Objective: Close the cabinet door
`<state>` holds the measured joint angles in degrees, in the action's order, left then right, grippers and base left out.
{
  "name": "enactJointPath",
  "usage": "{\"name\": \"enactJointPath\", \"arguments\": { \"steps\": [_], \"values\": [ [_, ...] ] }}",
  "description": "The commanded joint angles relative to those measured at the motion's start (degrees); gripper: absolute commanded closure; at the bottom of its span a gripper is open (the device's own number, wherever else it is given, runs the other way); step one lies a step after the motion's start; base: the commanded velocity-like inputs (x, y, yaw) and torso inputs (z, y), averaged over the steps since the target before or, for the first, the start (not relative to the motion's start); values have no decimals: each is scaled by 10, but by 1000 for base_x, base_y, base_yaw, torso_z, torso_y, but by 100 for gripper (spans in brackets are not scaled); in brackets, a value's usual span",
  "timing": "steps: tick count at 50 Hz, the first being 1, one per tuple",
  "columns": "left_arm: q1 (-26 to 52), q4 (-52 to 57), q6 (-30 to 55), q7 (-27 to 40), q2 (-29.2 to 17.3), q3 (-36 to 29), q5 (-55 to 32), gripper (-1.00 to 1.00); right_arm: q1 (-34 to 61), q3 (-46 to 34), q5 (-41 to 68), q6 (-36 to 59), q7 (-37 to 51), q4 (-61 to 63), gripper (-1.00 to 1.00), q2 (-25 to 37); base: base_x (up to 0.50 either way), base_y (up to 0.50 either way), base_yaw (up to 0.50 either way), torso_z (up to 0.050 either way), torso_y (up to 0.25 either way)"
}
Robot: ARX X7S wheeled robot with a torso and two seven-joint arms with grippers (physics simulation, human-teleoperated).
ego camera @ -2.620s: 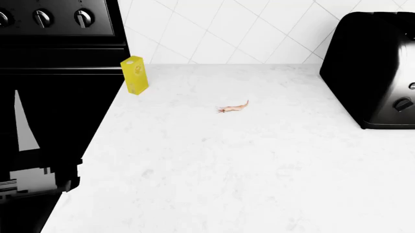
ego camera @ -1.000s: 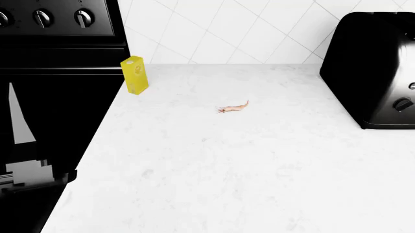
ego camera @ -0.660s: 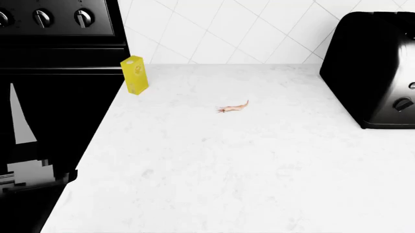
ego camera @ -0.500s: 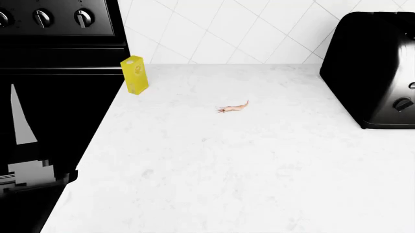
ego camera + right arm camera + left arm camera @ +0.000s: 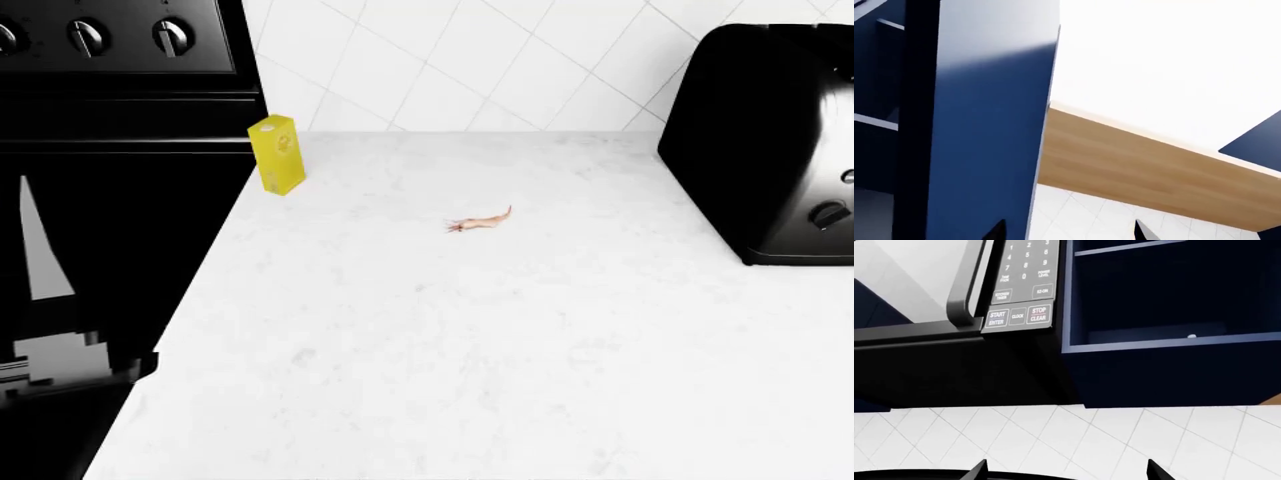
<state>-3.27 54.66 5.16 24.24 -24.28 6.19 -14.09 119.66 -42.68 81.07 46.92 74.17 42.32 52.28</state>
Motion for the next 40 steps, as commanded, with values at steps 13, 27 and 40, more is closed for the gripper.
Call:
{"name": "enactJointPath", "arguments": {
  "steps": [13,27,40],
  "values": [
    [-8,3,-8,6,-7,14,-14,-100,47,43,-2,12,-18,-66,-100,-68,1,2,2,3,1],
    [-12,8,-10,11,-14,31,-29,-100,41,46,6,-8,-46,-115,-100,-114,1,2,2,4,2],
    [-18,5,-18,15,-17,41,-37,-100,29,68,35,-41,-73,-156,-100,-148,2,2,3,2,2]
  ]
}}
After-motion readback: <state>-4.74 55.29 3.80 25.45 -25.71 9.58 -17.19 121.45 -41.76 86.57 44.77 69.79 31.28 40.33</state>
